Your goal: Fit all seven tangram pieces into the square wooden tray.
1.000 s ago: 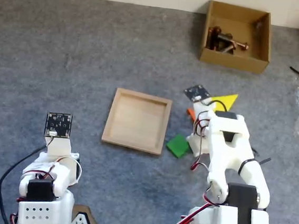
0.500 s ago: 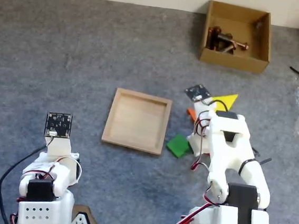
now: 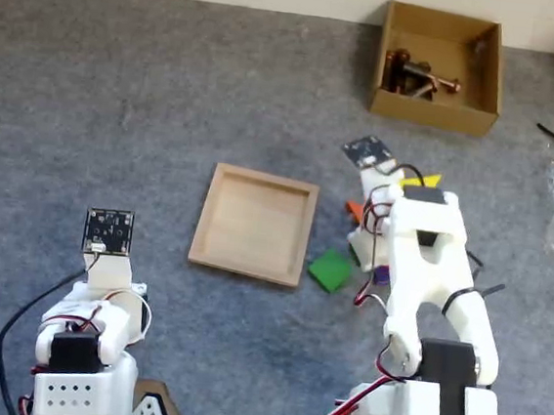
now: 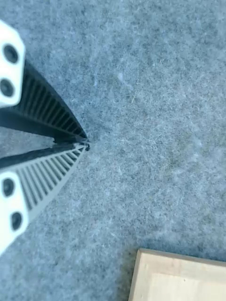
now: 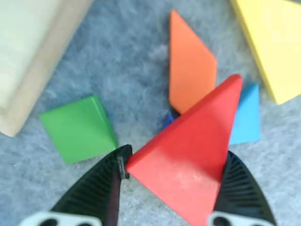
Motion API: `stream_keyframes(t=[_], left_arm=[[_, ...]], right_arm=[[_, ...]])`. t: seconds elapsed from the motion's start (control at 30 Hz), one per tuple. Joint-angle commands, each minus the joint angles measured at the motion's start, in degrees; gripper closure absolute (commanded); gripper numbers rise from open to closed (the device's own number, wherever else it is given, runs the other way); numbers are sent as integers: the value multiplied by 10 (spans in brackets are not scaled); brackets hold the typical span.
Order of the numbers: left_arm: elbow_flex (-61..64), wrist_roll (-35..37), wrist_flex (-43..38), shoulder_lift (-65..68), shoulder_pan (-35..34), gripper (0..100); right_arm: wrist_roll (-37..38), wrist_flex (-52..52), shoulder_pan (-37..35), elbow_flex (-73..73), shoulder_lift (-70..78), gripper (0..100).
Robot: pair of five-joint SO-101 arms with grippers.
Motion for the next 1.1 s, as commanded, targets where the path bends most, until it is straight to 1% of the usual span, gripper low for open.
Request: stream_keyframes(t=[0.0,0.13,0.27,0.83,0.93,1.07], left_arm=[[12,1,4,4,-5,995],[12,1,4,4,-5,995],[12,1,4,4,-5,995],[12,1,4,4,-5,995],[12,1,4,4,-5,995],[12,1,4,4,-5,995]], right_arm=[[-5,15,-27,-44,-8,807],[-6,15,-58,-44,-8,807],[-32,15,-91,-44,-8,807],[-36,16,-220,-71,-8,807],[-74,16,-235,-92,-8,807],[-76,16,-265,-112,-7,807]])
